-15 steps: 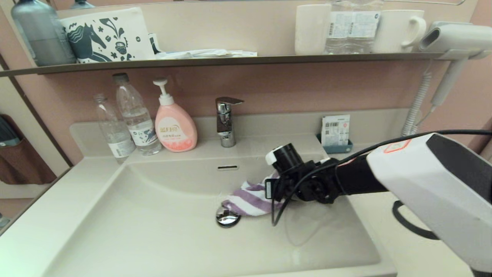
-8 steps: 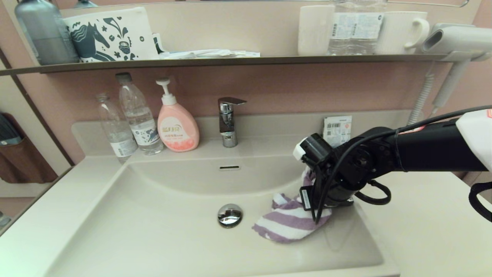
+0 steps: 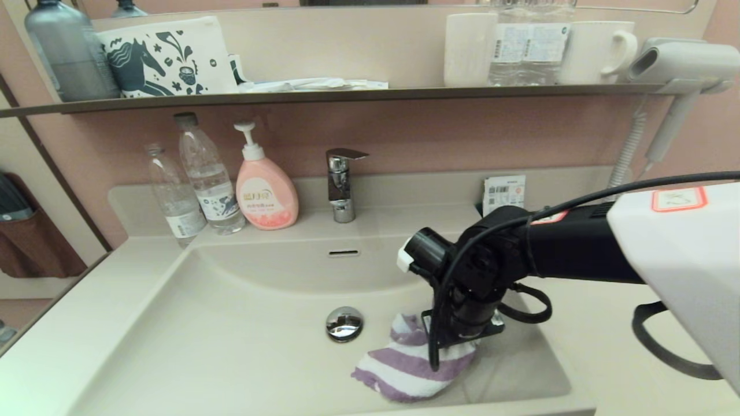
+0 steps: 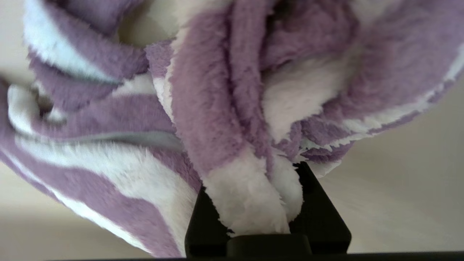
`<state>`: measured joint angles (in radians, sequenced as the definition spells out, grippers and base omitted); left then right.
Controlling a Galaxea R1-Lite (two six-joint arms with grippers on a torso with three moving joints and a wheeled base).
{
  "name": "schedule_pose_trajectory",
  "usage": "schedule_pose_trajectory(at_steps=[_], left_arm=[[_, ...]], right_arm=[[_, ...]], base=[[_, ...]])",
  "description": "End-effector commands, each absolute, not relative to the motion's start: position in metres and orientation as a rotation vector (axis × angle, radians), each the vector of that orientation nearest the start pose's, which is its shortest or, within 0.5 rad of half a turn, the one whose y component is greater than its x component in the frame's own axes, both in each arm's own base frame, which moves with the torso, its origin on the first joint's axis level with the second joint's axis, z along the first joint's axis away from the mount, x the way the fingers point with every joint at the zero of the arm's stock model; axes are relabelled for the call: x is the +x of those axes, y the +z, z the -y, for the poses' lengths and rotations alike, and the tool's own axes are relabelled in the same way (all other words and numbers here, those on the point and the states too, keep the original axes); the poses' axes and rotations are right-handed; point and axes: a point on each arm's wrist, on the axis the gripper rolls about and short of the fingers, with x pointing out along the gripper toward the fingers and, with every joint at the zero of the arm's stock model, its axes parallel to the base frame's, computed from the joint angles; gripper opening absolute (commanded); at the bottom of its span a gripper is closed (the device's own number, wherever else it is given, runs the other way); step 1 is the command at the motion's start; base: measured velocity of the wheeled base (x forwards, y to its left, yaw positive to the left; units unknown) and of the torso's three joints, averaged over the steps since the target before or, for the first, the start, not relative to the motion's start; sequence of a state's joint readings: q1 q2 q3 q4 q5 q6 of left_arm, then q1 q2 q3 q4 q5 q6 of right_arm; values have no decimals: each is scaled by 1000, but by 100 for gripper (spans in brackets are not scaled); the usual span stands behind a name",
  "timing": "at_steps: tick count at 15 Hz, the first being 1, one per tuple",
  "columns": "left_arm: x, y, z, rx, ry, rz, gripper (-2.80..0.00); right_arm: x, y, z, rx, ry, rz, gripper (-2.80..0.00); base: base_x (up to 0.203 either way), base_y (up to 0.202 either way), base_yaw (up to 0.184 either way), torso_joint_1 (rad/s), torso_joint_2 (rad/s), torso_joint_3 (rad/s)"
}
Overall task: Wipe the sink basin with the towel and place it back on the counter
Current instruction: Wipe the sink
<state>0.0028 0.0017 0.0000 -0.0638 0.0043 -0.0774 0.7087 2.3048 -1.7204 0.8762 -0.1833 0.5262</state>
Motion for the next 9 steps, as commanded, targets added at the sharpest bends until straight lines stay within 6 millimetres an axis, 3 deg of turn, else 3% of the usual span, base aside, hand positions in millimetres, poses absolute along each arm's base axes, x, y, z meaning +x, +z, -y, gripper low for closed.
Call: schedule_pose_trajectory(at_steps=[1,4,6,9], left_arm=[[-23,82,0,-78,5,62,-280],[-23,82,0,-78,5,62,-280],[-23,82,0,-78,5,62,-280],[-23,82,0,-78,5,62,-280]], right_arm=[[316,58,-284,-205,86,-1397,-280],[304,36,-326,-217,162,-1423,-280],[292,28,-342,-224,221,-1423,-280],[294,29,-357,-144,310,-1358,-280]], base=[[0,0,0,0,0,0],[0,0,0,0,0,0],[0,0,0,0,0,0],[0,0,0,0,0,0]])
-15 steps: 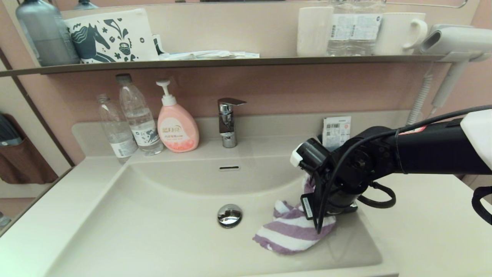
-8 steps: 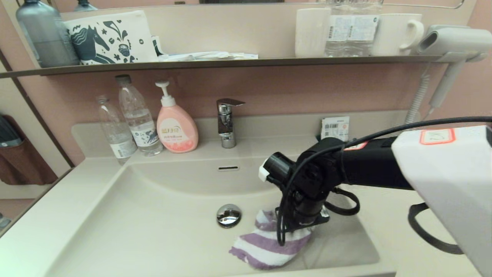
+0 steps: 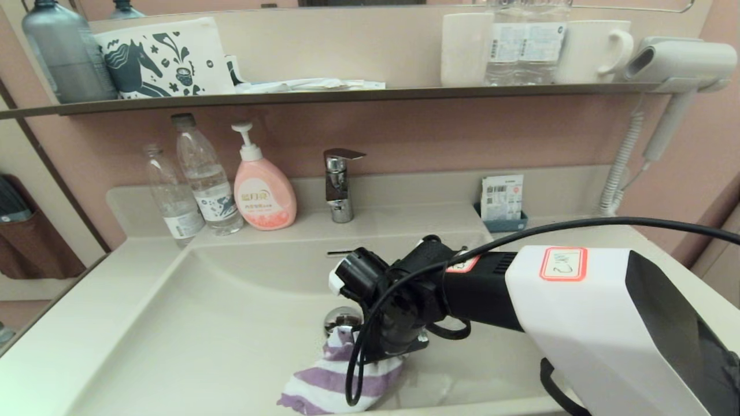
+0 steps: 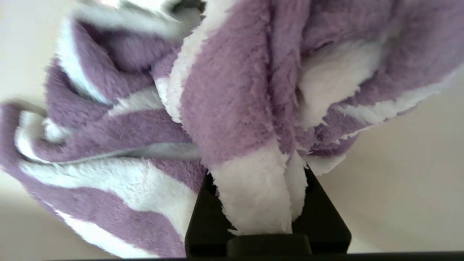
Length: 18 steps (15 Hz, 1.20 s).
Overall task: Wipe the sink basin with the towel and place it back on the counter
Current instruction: Wipe the sink
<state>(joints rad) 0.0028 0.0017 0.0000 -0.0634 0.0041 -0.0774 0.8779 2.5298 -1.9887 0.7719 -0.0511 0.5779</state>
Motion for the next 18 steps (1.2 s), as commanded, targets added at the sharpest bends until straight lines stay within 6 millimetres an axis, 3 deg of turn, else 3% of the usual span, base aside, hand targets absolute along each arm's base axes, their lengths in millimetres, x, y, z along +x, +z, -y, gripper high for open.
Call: schedule_pose_trajectory(at_steps=[1,4,8,11,18], left_arm=[[-23,82,0,-78,7,62,-280],[-23,82,0,-78,5,62,-280],[-23,82,0,-78,5,62,-280],[-23,82,0,-78,5,62,-280],[-23,82,0,-78,5,62,-280]], right_arm=[[297,32,-361,-105,343,-1324,-280],[306,43,-379,67,448,-1196,-280],[300,28,-416,183,581,-1041,-280],[302,39,-435,289,695,-866,-280],[332,69,-420,340,662,-646,-280]], base=[[0,0,0,0,0,0],[0,0,0,0,0,0],[0,0,0,0,0,0],[0,0,0,0,0,0],[0,0,0,0,0,0]])
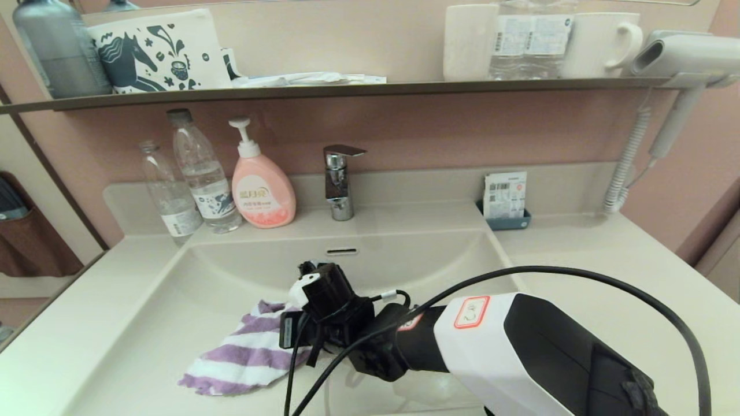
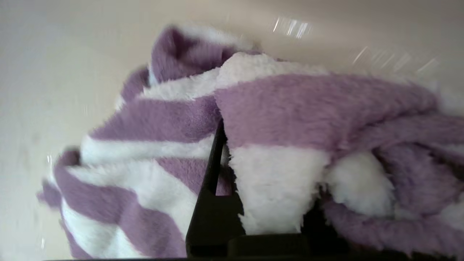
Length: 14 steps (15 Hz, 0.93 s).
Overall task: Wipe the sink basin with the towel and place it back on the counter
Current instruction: Wipe the sink
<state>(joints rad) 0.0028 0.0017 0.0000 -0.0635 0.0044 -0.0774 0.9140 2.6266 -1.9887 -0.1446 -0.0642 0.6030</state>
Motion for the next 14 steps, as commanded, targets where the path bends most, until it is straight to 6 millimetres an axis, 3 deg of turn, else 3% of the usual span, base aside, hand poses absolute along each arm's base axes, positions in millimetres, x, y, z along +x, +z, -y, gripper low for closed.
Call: schedule_pose_trajectory(at_steps=[1,4,8,11,14], left_arm=[[-23,82,0,-78,5,62,-280],[-23,82,0,-78,5,62,-280],[-23,82,0,-78,5,62,-280],[-23,82,0,-78,6,62,-280],[-23,82,0,-78,6,62,-280]], right_arm=[[337,74,-419,364,650,-593,-280],[349,81,-409,359,605,-537,-280],[361,69,-390,284,465,-610,-280],[370,74,-370,250,354,-629,-280],[364,78,-348,156,239,-743,-280]], base=[[0,0,0,0,0,0],[0,0,0,0,0,0],[0,0,0,0,0,0],[0,0,0,0,0,0],[0,0,0,0,0,0]])
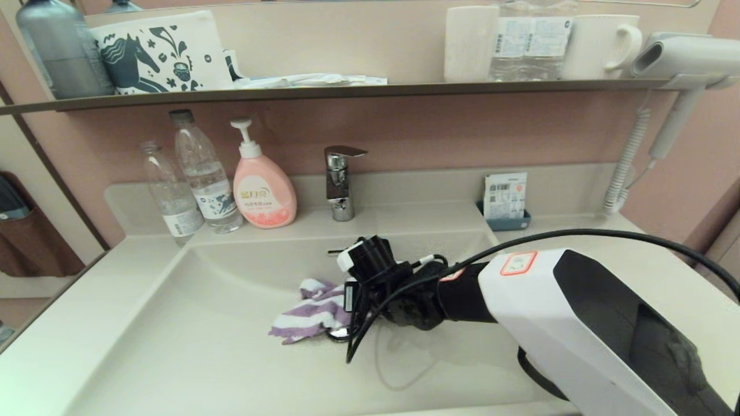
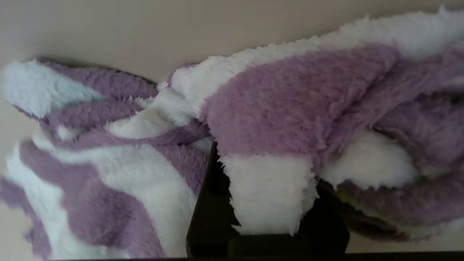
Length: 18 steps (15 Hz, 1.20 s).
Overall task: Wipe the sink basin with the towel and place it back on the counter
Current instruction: Wipe the sink
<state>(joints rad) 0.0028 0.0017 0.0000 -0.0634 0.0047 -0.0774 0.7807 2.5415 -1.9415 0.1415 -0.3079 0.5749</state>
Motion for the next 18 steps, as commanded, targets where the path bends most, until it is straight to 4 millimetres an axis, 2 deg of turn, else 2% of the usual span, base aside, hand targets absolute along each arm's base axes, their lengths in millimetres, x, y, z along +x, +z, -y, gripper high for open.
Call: schedule_pose_trajectory(at_steps=[1,4,7,11,15,17,18], left_arm=[[-23,82,0,-78,5,62,-280],[-23,82,0,-78,5,62,-280],[-23,82,0,-78,6,62,-280],[-23,82,0,-78,5,62,-280],[-23,82,0,-78,5,62,-280],[-23,82,0,-78,5,62,-280],[-23,82,0,-78,6,62,-280]], right_arm=[[361,79,-341,142,220,-767,-280],[353,87,-322,93,170,-835,-280],[335,91,-302,-19,85,-1006,-280],[306,87,-296,-143,11,-1195,-280],[277,86,-322,-152,154,-1285,-280],[270,93,-335,-122,236,-1298,-280],[268,104,-341,-80,299,-1296,-280]], base=[[0,0,0,0,0,0],[0,0,0,0,0,0],[0,0,0,0,0,0],[0,0,0,0,0,0],[0,0,0,0,0,0],[0,0,0,0,0,0],[0,0,0,0,0,0]])
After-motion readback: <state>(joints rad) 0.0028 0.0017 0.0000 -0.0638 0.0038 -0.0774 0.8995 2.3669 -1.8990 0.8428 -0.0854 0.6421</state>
